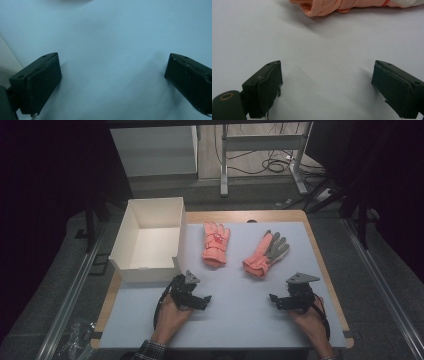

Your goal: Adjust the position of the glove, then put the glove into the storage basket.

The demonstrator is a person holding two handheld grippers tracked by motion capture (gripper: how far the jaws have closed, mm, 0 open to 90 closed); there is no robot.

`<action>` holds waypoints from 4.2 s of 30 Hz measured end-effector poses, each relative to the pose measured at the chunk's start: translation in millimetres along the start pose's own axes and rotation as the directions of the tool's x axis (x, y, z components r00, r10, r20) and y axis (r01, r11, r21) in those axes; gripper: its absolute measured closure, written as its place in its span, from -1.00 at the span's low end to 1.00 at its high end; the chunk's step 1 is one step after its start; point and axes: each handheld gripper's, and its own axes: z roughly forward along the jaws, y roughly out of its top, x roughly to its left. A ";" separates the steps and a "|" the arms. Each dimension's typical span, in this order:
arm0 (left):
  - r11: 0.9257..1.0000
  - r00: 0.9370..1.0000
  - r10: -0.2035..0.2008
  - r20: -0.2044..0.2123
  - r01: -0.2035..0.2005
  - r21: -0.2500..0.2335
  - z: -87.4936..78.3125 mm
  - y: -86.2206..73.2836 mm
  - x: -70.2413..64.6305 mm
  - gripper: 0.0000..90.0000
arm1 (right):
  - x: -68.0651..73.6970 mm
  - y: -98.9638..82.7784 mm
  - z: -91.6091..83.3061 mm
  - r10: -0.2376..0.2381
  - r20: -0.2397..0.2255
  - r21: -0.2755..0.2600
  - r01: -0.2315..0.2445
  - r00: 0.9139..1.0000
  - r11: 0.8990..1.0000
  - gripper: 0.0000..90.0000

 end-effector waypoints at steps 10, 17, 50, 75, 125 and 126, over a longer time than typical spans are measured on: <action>1.000 1.000 0.005 0.000 -0.005 -0.005 -0.2 -0.7 0.5 -0.98 | 0.4 1.1 0.3 0.005 0.004 0.009 -0.005 1.000 1.000 -0.78; 1.000 1.000 0.002 -0.001 -0.002 -0.008 -0.3 -1.2 0.4 -0.98 | 1.6 1.1 -0.5 0.007 0.010 0.006 -0.007 1.000 1.000 -0.77; 1.000 1.000 0.007 -0.002 -0.007 -0.008 -0.3 -1.2 0.7 -0.98 | -32.6 68.4 4.4 0.063 -0.022 -0.040 -0.064 0.998 0.997 -0.29; 1.000 1.000 0.002 0.000 -0.002 -0.009 -0.2 -1.3 0.3 -0.98 | -70.3 117.5 58.5 0.123 0.108 0.008 -0.125 0.986 0.992 0.01; 1.000 1.000 0.002 0.000 -0.002 -0.008 -0.3 -1.3 0.3 -0.98 | -54.9 117.8 29.7 0.110 -0.049 -0.032 -0.111 0.993 0.993 0.88; 1.000 1.000 0.002 0.000 -0.002 -0.008 -0.3 -1.3 0.3 -0.98 | -54.9 117.8 29.7 0.110 -0.049 -0.032 -0.111 0.993 0.993 0.88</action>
